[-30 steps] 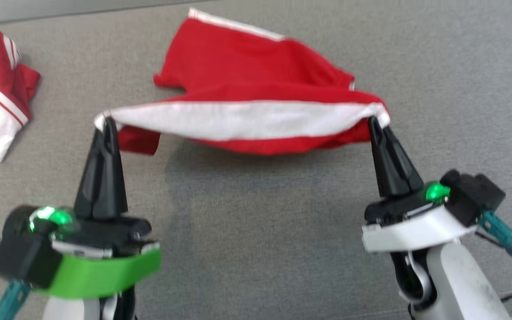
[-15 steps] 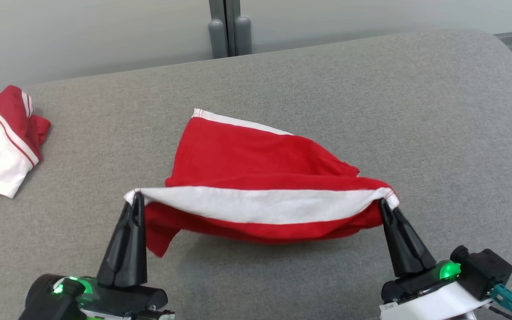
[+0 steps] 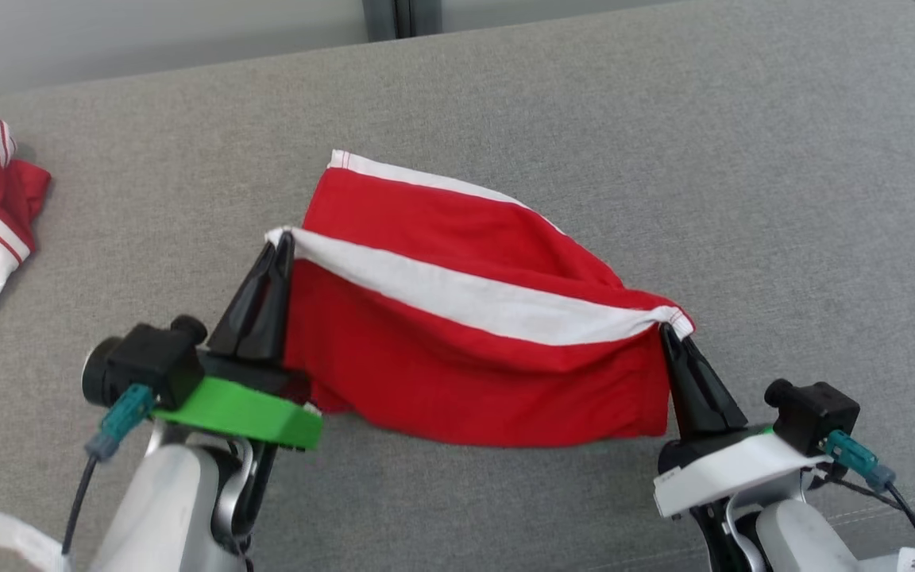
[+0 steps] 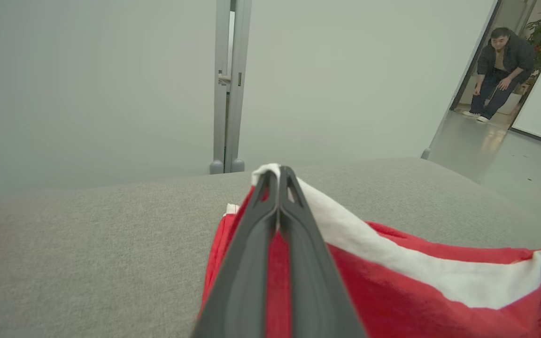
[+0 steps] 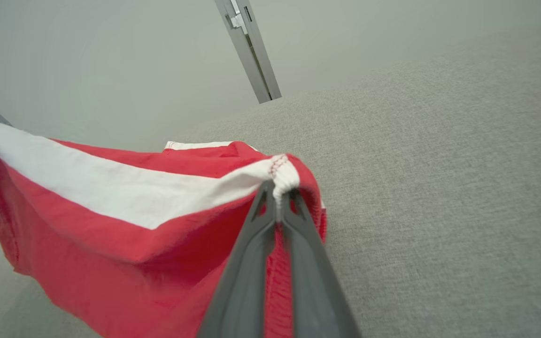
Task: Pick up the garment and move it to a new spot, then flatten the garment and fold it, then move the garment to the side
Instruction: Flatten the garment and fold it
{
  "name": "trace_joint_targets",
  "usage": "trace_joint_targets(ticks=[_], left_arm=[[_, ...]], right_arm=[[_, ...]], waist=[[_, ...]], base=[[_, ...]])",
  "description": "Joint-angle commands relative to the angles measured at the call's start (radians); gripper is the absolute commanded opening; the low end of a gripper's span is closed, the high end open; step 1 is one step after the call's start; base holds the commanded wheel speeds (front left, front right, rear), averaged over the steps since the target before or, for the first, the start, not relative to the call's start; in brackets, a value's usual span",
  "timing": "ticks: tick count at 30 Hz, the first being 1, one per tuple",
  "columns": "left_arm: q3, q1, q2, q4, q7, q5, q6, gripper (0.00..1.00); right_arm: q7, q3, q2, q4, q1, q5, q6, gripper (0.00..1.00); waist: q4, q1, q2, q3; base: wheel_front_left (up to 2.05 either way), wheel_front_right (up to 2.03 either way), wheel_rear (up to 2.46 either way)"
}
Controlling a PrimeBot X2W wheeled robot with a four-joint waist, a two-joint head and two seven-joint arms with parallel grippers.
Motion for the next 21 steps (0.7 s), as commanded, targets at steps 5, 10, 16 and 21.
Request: trace_joint_targets(ticks=[5,10,16,21], left_arm=[[-0.027,-0.227,0.021,0.178,0.008,-0.005,-0.002,0.00],[-0.025,-0.381,0.027,0.351,0.007,0.009,0.002,0.00],[-0.026,-0.512,0.031,0.524,-0.004,0.025,0.011,0.00],[-0.036,-0.578,0.022,0.628,-0.011,0.030,0.015,0.00]], right_arm=[[-0.007,0.014,0.003,0.049,-0.121,0.054,-0.001,0.00],[-0.007,0.002,0.003,0.077,-0.193,0.118,-0.001,0.00],[-0.007,0.022,0.002,0.103,-0.249,0.167,-0.001,0.00],[-0.007,0.038,0.003,0.116,-0.275,0.176,-0.001,0.00]], waist=[[-0.040,0.0001,-0.0001,0.139],[-0.070,0.0001,-0.0001,0.203],[-0.099,0.0001,-0.0001,0.251],[-0.109,0.0001,-0.0001,0.265]], base=[[0.00,0.00,0.00],[0.00,0.00,0.00],[0.00,0.00,0.00],[0.00,0.00,0.00]])
